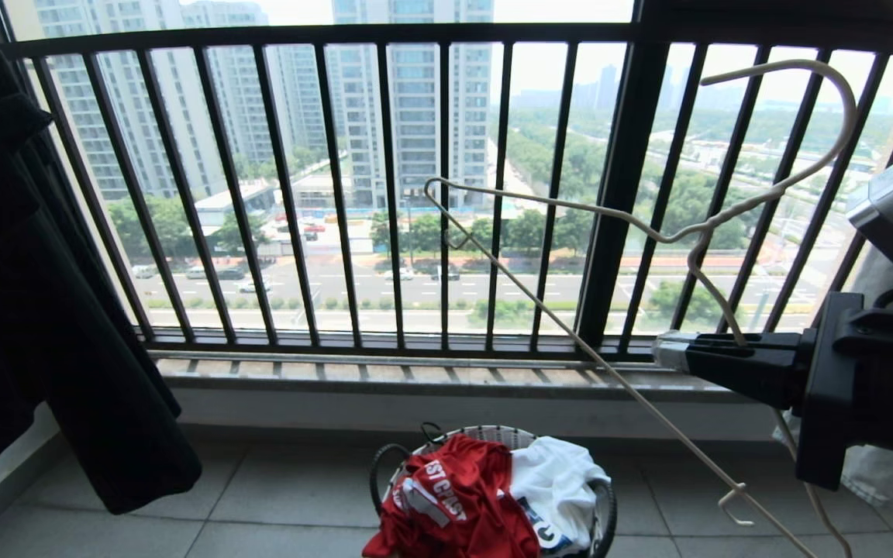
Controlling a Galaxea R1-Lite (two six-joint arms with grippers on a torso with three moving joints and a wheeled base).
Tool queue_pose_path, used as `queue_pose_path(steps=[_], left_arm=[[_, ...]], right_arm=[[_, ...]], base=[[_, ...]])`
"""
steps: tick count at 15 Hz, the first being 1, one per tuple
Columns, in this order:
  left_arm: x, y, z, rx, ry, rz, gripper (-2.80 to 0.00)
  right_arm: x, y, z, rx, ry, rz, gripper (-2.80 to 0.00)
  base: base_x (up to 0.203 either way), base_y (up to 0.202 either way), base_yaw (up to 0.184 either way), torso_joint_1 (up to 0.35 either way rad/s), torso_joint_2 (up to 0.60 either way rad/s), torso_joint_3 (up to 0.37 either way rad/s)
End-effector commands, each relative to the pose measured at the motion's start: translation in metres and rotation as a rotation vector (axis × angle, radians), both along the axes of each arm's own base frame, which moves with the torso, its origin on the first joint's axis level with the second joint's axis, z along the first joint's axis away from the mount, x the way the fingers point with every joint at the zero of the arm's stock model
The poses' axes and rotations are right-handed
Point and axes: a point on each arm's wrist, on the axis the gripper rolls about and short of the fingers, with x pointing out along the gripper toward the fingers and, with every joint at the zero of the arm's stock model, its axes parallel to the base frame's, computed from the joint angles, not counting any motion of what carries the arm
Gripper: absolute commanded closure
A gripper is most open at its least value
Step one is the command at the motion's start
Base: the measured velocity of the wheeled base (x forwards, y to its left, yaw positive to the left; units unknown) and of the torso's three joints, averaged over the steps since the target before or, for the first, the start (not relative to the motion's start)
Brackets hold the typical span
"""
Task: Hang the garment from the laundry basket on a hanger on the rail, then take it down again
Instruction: Pick up clothes from the basket
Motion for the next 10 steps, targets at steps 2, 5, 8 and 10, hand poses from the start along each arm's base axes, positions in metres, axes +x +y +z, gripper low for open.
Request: queue_pose_path(steps=[2,5,8,10], left_arm=[[0.000,0.000,0.000,-0.001,0.001,0.001,0.00],[0.000,0.000,0.000,-0.001,0.001,0.001,0.00],[0.000,0.000,0.000,-0.001,0.001,0.001,0.00],[0.000,0.000,0.000,-0.002,0.001,0.001,0.00]], right_arm=[[-0.002,-0.004,0.006,0.014,-0.023,-0.013,0.00],[-0.004,-0.008,0.010,0.026,-0.038,-0.024,0.00],[-0.003,-0.012,0.012,0.031,-0.046,-0.048,0.00],[0.000,-0.014,0.011,0.028,-0.043,-0.066,0.00]], base=[[0.000,0.000,0.000,0.000,0.00,0.000],[0.000,0.000,0.000,0.000,0.00,0.000],[0.000,0.000,0.000,0.000,0.00,0.000],[0.000,0.000,0.000,0.000,0.00,0.000]])
